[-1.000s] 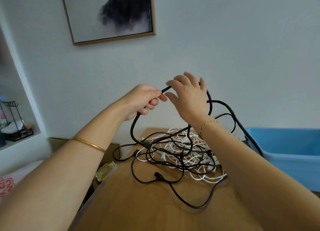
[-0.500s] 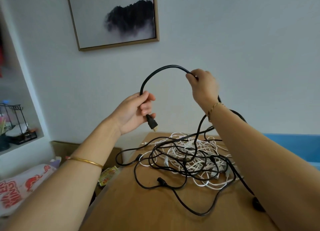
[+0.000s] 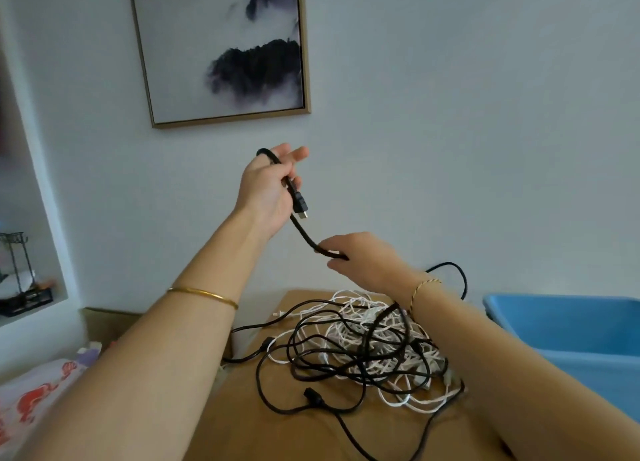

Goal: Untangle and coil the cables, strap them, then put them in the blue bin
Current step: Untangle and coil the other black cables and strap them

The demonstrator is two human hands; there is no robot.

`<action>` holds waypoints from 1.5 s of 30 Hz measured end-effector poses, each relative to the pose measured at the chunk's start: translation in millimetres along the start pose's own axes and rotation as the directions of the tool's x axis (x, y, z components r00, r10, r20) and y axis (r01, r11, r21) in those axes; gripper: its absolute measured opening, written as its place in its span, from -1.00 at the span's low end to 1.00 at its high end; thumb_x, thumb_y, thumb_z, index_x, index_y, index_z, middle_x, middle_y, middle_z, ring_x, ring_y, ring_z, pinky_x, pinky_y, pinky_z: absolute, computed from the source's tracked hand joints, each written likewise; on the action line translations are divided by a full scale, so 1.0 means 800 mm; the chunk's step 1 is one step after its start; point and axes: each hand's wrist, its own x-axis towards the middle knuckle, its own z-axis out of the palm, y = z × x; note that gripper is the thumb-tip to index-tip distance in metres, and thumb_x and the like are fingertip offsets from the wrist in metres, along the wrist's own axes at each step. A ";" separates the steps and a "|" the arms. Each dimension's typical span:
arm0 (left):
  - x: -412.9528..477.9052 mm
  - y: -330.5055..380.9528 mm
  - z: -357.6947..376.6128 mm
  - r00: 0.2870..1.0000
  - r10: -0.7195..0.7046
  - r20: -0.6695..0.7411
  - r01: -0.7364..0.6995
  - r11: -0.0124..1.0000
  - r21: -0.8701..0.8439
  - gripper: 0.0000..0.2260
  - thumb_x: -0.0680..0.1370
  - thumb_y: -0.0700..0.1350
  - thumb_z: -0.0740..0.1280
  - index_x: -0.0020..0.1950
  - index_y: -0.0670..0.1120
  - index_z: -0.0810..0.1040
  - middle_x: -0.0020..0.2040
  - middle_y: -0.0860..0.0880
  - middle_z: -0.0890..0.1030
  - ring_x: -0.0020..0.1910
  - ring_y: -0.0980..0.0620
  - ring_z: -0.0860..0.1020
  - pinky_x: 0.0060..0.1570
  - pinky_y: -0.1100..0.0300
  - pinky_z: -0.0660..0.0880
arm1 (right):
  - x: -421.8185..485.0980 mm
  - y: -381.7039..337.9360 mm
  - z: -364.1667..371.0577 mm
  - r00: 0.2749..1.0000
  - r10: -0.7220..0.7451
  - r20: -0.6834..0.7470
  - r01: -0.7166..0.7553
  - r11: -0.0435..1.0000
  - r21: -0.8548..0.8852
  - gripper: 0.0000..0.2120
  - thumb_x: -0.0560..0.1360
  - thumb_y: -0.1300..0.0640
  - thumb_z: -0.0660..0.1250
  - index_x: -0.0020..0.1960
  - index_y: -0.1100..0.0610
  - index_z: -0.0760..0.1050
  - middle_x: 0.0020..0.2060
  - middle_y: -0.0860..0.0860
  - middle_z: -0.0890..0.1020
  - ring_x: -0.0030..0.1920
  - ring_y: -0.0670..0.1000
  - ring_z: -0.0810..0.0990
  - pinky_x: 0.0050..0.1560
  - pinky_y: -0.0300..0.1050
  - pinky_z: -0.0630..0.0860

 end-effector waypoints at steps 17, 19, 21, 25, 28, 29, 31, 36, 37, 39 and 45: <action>0.010 -0.022 -0.007 0.983 0.107 0.148 -0.148 0.943 0.300 -0.55 0.65 -0.32 0.04 0.54 -0.13 0.06 -0.13 -0.09 0.57 -0.34 0.09 0.41 0.00 0.10 0.43 | -0.019 -0.004 -0.039 0.993 -0.079 0.092 0.073 0.995 0.069 -0.66 0.59 0.16 0.20 0.35 -0.01 0.44 0.21 -0.04 0.54 -0.01 -0.07 0.40 -0.14 -0.30 0.27; 0.007 -0.021 -0.011 0.968 0.122 0.218 -0.216 0.849 0.483 -0.54 0.65 -0.29 0.04 0.55 -0.09 0.04 -0.11 -0.05 0.59 -0.29 0.06 0.45 0.05 0.04 0.48 | -0.020 -0.005 -0.043 0.992 -0.084 0.089 0.079 0.995 0.058 -0.67 0.58 0.16 0.22 0.33 0.00 0.45 0.23 -0.05 0.54 0.11 -0.06 0.45 0.03 -0.28 0.32; 0.004 -0.019 -0.013 0.952 0.126 0.280 -0.282 0.722 0.632 -0.52 0.65 -0.27 0.03 0.56 -0.06 0.02 -0.07 -0.02 0.60 -0.27 0.07 0.50 0.01 0.10 0.48 | -0.019 -0.008 -0.046 0.995 -0.073 0.067 0.071 0.997 0.039 -0.67 0.56 0.18 0.24 0.31 0.03 0.47 0.21 -0.04 0.55 0.19 -0.03 0.48 0.14 -0.23 0.36; 0.004 -0.014 -0.026 0.944 0.072 0.323 -0.315 0.494 0.811 -0.50 0.66 -0.24 0.02 0.57 0.02 -0.03 0.03 -0.06 0.58 -0.15 0.04 0.60 0.01 0.27 0.38 | -0.018 -0.001 -0.056 0.999 0.050 -0.009 -0.049 0.994 0.099 -0.76 0.54 0.22 0.25 0.20 0.08 0.49 -0.17 -0.03 0.51 -0.37 -0.07 0.53 -0.34 -0.28 0.48; -0.001 -0.019 -0.034 0.940 -0.055 0.336 -0.304 0.311 0.900 -0.47 0.65 -0.20 0.01 0.56 0.12 -0.09 0.02 -0.06 0.58 -0.12 0.00 0.60 -0.10 0.28 0.42 | -0.011 0.002 -0.062 0.981 0.183 -0.066 -0.173 0.976 0.132 -0.88 0.53 0.22 0.28 0.06 0.14 0.51 -0.28 0.01 0.49 -0.48 0.01 0.55 -0.40 -0.17 0.48; -0.002 -0.021 -0.037 0.935 -0.092 0.342 -0.312 0.241 0.919 -0.46 0.65 -0.18 0.01 0.56 0.15 -0.11 0.01 -0.07 0.58 -0.13 -0.01 0.59 -0.10 0.21 0.46 | -0.007 0.001 -0.063 0.971 0.218 -0.096 -0.205 0.970 0.126 -0.91 0.53 0.20 0.30 0.02 0.16 0.51 -0.30 0.01 0.49 -0.44 0.03 0.57 -0.38 -0.15 0.48; -0.004 -0.024 -0.042 0.934 -0.145 0.325 -0.306 0.143 0.941 -0.46 0.64 -0.13 0.01 0.55 0.18 -0.13 -0.04 -0.09 0.60 -0.18 -0.04 0.57 -0.06 0.07 0.50 | 0.000 -0.001 -0.066 0.949 0.254 -0.187 -0.243 0.967 0.078 -0.87 0.51 0.11 0.34 -0.01 0.17 0.52 -0.27 0.01 0.49 -0.27 0.08 0.56 -0.31 -0.13 0.44; -0.019 -0.017 -0.047 0.915 -0.229 0.331 -0.308 0.131 0.942 -0.54 0.66 0.10 -0.02 0.55 0.09 0.02 -0.27 -0.03 0.59 -0.24 0.12 0.48 -0.16 0.13 0.37 | 0.012 -0.001 -0.068 0.903 0.128 -0.411 -0.196 0.972 -0.127 -0.66 0.51 -0.16 0.29 -0.05 0.14 0.50 -0.18 0.04 0.54 -0.16 0.13 0.53 -0.37 -0.13 0.26; -0.025 -0.012 -0.046 0.909 -0.248 0.334 -0.309 0.134 0.942 -0.55 0.65 0.12 -0.02 0.53 0.06 0.11 -0.34 -0.01 0.56 -0.27 0.13 0.46 -0.20 0.15 0.35 | 0.015 -0.001 -0.067 0.894 0.082 -0.441 -0.171 0.971 -0.166 -0.63 0.50 -0.19 0.27 -0.04 0.14 0.51 -0.18 0.04 0.53 -0.16 0.14 0.53 -0.34 -0.12 0.26; -0.034 -0.006 -0.046 0.886 -0.289 0.362 -0.325 0.169 0.931 -0.61 0.65 0.10 0.01 0.37 -0.08 0.33 -0.43 0.00 0.51 -0.42 0.14 0.42 -0.34 0.19 0.35 | 0.021 -0.001 -0.065 0.873 0.001 -0.487 -0.123 0.968 -0.219 -0.60 0.49 -0.23 0.24 -0.05 0.13 0.52 -0.19 0.02 0.49 -0.18 0.14 0.52 -0.31 -0.12 0.25; -0.041 0.015 -0.058 0.839 -0.387 0.383 -0.081 0.608 0.790 -0.64 0.67 0.00 0.02 0.30 -0.16 0.46 -0.59 -0.02 0.31 -0.60 0.04 0.20 -0.54 0.25 0.25 | 0.041 0.004 -0.056 0.833 -0.158 -0.530 0.072 0.981 -0.179 -0.58 0.49 -0.24 0.20 -0.03 0.11 0.55 -0.25 0.01 0.49 -0.25 0.11 0.52 -0.29 -0.08 0.35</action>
